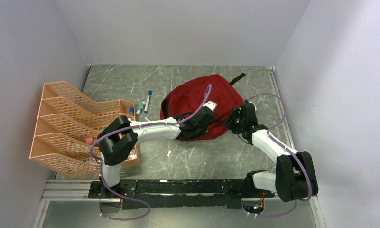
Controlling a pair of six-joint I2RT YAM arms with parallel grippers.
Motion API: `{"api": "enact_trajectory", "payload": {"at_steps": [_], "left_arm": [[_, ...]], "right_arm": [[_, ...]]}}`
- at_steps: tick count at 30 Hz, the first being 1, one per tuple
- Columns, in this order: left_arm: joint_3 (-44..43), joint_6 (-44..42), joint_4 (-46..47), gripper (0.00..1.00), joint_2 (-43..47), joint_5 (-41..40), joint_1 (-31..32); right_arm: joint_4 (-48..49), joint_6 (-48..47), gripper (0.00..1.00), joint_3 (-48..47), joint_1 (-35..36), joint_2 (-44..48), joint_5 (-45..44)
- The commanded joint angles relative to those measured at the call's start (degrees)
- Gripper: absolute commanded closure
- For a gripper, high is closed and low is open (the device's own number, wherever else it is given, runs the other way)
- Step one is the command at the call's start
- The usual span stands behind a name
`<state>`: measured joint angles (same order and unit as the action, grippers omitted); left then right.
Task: Pack the student bag
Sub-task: Zip the student bag at the center of the board.
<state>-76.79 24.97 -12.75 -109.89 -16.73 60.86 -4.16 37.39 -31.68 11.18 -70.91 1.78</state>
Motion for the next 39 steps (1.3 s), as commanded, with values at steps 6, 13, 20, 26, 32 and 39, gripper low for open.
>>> {"api": "enact_trajectory", "payload": {"at_steps": [6, 13, 20, 26, 32, 39], "left_arm": [[5.97, -0.21, -4.15, 0.95, 7.09, -6.5, -0.3], [8.63, 0.55, -2.89, 0.95, 8.31, -5.09, -0.3], [7.84, 1.0, -1.19, 0.95, 7.78, -2.39, -0.26], [6.77, 0.96, -0.02, 0.95, 7.5, -0.04, -0.22], [6.41, 0.88, 1.03, 0.95, 7.73, 2.1, 0.15], [7.37, 1.04, 2.1, 0.95, 8.78, 3.72, 0.4]], "right_arm": [[-0.65, -1.61, 0.52, -0.93, -1.07, -1.16, -2.91], [-2.72, -2.06, 0.48, -2.01, -1.25, 0.91, 0.95], [-6.41, 7.8, 0.35, 0.21, -1.08, 9.13, 11.95], [-5.39, 17.98, 0.28, 5.89, 0.26, 12.15, 16.61], [1.2, 20.51, 0.23, 7.89, 1.6, 7.11, 16.81], [11.8, 22.98, 0.28, 9.13, 1.57, -0.07, 15.92]]}}
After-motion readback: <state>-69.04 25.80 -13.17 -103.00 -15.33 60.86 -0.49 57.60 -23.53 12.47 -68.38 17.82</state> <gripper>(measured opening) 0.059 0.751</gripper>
